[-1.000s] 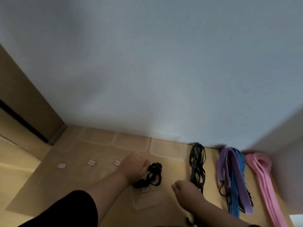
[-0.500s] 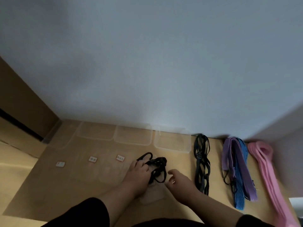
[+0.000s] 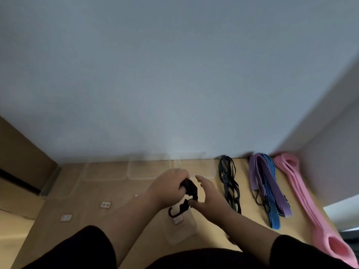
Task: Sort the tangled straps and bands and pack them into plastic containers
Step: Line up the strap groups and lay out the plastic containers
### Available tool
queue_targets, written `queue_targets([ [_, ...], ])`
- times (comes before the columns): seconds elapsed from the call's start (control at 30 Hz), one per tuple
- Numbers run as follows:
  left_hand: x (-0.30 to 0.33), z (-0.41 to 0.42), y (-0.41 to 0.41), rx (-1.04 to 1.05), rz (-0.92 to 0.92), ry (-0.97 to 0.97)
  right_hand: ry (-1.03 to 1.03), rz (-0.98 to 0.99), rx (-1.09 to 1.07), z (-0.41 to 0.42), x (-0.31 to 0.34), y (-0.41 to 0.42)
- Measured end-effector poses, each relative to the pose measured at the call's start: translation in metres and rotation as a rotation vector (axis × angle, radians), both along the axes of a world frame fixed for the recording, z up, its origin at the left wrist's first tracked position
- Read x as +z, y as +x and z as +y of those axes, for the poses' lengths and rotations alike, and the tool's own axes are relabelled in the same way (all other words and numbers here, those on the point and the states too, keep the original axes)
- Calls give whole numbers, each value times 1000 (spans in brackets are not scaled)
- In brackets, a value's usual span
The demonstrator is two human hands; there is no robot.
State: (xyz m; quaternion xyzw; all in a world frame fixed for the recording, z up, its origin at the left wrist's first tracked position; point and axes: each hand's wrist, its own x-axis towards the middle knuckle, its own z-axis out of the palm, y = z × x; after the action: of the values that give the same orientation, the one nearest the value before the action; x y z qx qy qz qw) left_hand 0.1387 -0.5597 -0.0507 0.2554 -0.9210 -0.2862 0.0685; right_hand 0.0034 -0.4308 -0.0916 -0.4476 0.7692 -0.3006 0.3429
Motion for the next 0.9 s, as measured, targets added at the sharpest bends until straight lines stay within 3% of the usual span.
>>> queue_targets([
  [0.17, 55, 8, -17, 100, 98, 133, -155, -242, -142, -5, 23, 2],
  [0.37, 90, 9, -30, 203, 126, 122, -277, -443, -280, 10, 51, -5],
  [0.5, 93, 18, -33, 261, 67, 348, -344, -583, -282, 25, 56, -12],
  [0.6, 97, 37, -40, 237, 202, 792, -353, -576, -232, 37, 56, -8],
  [0.67, 100, 49, -47, 227, 329, 986, -353, -577, -189, 44, 57, -2],
  [0.77, 104, 62, -58, 230, 482, 1134, -361, -585, -109, 53, 61, 5],
  [0.9, 104, 75, -69, 328, 530, 1174, -359, -592, -64, 59, 72, 13],
])
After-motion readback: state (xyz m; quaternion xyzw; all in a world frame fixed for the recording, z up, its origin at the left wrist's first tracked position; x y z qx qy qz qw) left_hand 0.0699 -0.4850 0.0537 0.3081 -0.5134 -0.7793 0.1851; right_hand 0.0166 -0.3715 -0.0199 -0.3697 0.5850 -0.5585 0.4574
